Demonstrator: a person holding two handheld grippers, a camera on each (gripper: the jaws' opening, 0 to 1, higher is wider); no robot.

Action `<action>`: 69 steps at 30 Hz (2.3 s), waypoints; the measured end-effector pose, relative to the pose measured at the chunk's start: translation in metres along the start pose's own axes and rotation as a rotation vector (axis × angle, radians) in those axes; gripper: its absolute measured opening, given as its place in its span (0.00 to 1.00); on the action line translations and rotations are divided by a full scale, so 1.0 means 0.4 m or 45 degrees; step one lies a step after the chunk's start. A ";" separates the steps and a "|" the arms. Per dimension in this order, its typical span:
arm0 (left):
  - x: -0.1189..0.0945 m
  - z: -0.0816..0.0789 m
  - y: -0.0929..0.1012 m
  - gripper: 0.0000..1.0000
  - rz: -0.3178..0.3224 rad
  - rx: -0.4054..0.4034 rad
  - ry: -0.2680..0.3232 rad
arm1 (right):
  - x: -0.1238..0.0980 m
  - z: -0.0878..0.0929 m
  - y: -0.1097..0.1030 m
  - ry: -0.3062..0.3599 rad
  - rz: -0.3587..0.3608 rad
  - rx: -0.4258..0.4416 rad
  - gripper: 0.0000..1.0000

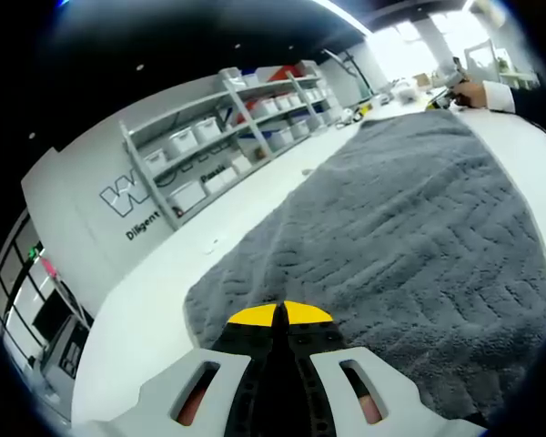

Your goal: Open the folded towel by lifting each exposed corner and separating the folded layers until the towel lies flat within the target outline without major curled edges

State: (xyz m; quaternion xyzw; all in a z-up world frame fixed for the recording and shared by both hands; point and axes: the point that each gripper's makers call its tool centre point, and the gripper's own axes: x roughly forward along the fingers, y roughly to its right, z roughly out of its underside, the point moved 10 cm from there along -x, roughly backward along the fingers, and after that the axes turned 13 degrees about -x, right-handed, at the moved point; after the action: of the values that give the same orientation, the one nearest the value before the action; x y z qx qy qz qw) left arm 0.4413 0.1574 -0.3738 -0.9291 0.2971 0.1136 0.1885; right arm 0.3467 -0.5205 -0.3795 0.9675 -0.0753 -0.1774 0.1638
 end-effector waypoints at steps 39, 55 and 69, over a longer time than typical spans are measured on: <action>0.000 0.002 -0.005 0.01 0.007 -0.061 0.004 | -0.015 0.009 0.009 -0.024 0.044 -0.012 0.06; 0.002 0.008 -0.018 0.02 0.028 -0.217 0.014 | -0.082 0.004 0.028 0.058 0.105 -0.046 0.05; -0.030 -0.011 -0.047 0.10 0.071 -0.544 0.187 | -0.109 -0.040 -0.020 0.283 -0.047 -0.067 0.09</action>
State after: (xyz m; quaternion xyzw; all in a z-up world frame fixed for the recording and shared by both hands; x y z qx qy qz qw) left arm 0.4434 0.1760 -0.3607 -0.9451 0.3050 0.1110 -0.0381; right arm 0.3128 -0.4993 -0.3541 0.9778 -0.0339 -0.0739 0.1932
